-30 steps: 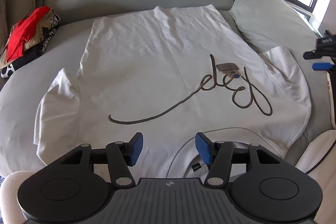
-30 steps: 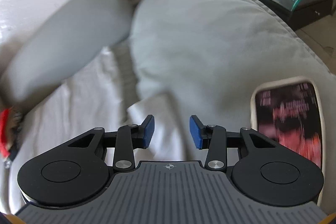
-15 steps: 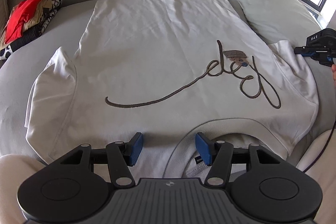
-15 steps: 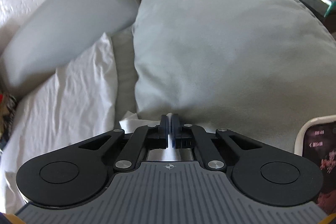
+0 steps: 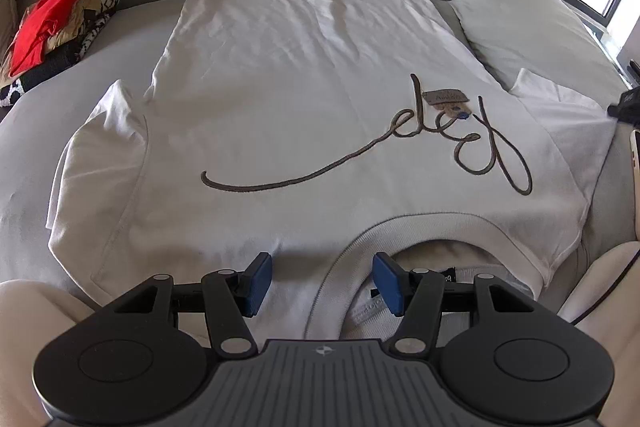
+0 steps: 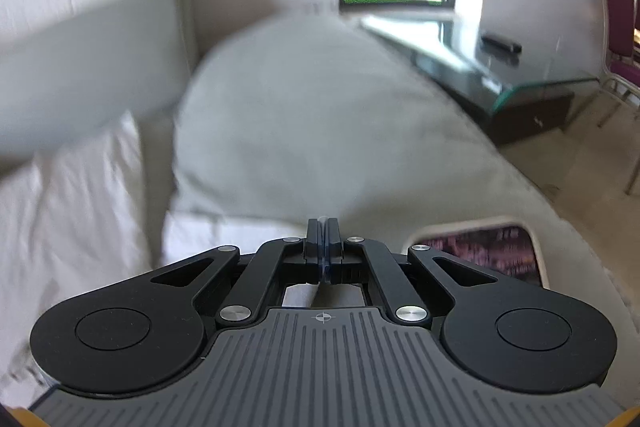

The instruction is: Fold clothes

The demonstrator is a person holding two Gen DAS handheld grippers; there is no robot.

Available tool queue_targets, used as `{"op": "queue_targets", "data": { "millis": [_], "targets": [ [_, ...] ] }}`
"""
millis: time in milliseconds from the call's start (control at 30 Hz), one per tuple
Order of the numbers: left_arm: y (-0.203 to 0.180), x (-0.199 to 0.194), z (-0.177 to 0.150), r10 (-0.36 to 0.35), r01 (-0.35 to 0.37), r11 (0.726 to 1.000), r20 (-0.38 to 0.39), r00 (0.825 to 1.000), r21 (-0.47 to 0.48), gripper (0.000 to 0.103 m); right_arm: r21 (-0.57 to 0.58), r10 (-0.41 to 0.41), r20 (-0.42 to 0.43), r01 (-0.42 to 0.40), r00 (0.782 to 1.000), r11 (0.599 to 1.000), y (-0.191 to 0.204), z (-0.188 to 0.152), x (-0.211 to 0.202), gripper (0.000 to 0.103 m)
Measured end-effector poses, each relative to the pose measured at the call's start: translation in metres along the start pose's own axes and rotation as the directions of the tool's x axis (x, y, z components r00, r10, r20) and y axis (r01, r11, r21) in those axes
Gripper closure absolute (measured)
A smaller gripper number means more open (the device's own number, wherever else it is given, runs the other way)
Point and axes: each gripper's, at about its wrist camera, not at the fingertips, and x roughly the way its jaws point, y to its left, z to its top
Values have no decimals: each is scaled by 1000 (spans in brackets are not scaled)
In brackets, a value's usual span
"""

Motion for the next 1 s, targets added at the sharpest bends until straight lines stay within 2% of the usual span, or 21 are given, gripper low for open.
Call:
{"op": "queue_targets", "data": {
  "millis": [33, 100, 167, 233, 300, 433, 500, 533, 633, 733, 833, 900, 1000],
  "targets": [
    [0, 0, -1, 1, -1, 1000, 1, 1000, 0, 47, 7, 1, -14, -1, 1000, 1000, -1, 2, 1, 100],
    [1, -2, -1, 3, -3, 1000, 4, 1000, -2, 47, 33, 15, -19, -14, 1000, 999, -2, 6, -5, 85],
    [2, -3, -2, 8, -7, 1000, 5, 1000, -10, 47, 39, 60, -24, -59, 998, 997, 0, 8, -17, 62],
    [4, -3, -2, 9, -9, 1000, 4, 1000, -18, 47, 6, 112, -43, -112, 993, 994, 10, 5, -30, 63],
    [3, -3, -2, 9, -9, 1000, 2, 1000, -22, 47, -42, 149, -97, -153, 984, 987, 21, -1, -40, 62],
    [4, -6, -4, 12, -12, 1000, 2, 1000, -27, 47, -140, 241, -193, -270, 951, 953, 48, -14, -51, 63],
    [5, -8, -5, 13, -13, 999, 3, 1000, -30, 47, -200, 266, -235, -314, 935, 928, 64, -22, -50, 70],
    [6, -9, -6, 14, -13, 999, 4, 1000, -33, 47, -219, 263, -259, -321, 929, 921, 70, -28, -47, 79],
    [11, -13, -8, 15, -15, 999, 9, 1000, -44, 47, -251, 176, -339, -269, 924, 930, 79, -45, -36, 81],
    [17, -13, -11, 22, -22, 998, 7, 1000, -61, 46, -269, 103, -361, -209, 927, 940, 71, -57, -36, 77],
    [21, -8, -16, 16, -17, 997, -20, 1000, -69, 46, -267, 88, -374, -198, 923, 943, 60, -63, -46, 77],
    [22, -8, -19, 4, -6, 998, -24, 1000, -68, 46, -249, 87, -369, -189, 925, 950, 58, -62, -59, 71],
    [29, -14, -20, -5, 4, 996, -12, 1000, -86, 46, -214, 151, -340, -233, 928, 949, 66, -57, -84, 59]
  ]
}}
